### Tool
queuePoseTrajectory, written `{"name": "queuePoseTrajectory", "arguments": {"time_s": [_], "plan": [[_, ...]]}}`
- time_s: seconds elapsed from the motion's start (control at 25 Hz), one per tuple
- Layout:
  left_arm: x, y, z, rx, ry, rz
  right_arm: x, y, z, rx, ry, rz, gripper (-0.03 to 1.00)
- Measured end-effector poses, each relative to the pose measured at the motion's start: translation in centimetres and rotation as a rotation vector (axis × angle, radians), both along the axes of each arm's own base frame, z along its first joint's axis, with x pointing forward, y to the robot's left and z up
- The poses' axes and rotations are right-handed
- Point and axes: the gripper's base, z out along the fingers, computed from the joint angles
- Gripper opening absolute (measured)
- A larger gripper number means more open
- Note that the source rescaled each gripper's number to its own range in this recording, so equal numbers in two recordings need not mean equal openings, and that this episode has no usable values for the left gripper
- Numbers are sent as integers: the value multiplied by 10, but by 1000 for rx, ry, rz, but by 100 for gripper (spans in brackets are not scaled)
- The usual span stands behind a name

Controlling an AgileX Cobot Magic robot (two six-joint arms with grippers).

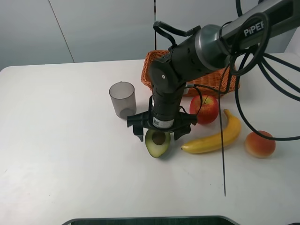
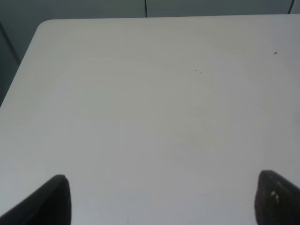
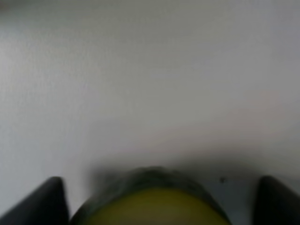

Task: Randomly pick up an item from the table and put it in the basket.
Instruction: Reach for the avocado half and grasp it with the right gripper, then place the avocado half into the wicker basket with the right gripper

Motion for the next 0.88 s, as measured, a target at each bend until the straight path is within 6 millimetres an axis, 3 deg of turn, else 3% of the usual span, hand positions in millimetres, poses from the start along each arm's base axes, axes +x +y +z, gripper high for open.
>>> {"name": "queuePoseTrajectory", "arguments": {"time_s": [0.04, 0.08, 0.88], "plan": [[0, 0, 0, 0, 0, 0, 0, 0, 0, 0, 0, 0, 10], [0, 0, 0, 0, 0, 0, 0, 0, 0, 0, 0, 1, 0], [0, 0, 0, 0, 0, 0, 0, 0, 1, 0, -4, 31, 1]]}}
